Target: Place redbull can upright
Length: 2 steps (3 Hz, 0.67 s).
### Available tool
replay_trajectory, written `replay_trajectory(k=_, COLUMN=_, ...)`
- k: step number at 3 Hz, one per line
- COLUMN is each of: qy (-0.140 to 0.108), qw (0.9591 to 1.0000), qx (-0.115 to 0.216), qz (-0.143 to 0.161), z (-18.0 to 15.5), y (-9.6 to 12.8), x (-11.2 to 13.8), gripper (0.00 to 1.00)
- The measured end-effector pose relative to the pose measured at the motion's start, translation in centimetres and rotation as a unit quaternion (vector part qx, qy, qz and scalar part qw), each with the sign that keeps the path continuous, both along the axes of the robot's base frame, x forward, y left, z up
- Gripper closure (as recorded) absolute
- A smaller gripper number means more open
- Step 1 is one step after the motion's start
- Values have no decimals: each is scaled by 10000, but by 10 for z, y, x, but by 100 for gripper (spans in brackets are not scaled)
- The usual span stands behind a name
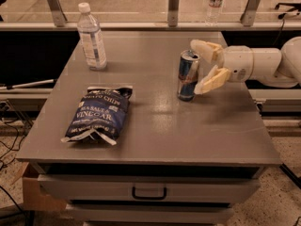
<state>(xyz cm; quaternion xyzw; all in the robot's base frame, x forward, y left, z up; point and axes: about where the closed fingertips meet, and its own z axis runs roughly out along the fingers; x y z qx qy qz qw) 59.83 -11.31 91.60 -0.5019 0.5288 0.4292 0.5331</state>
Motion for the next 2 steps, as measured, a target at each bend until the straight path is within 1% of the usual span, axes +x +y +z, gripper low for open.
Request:
replay_trajectory(k=1, qy=-103, qw=9987, qx=-500, qz=-71, z=12, y=-15, x=-5, gripper=0)
replay_trajectory(k=2, qy=-125, qw=9981, qx=-592, qz=-84, z=14, y=-18, x=-6, gripper=0)
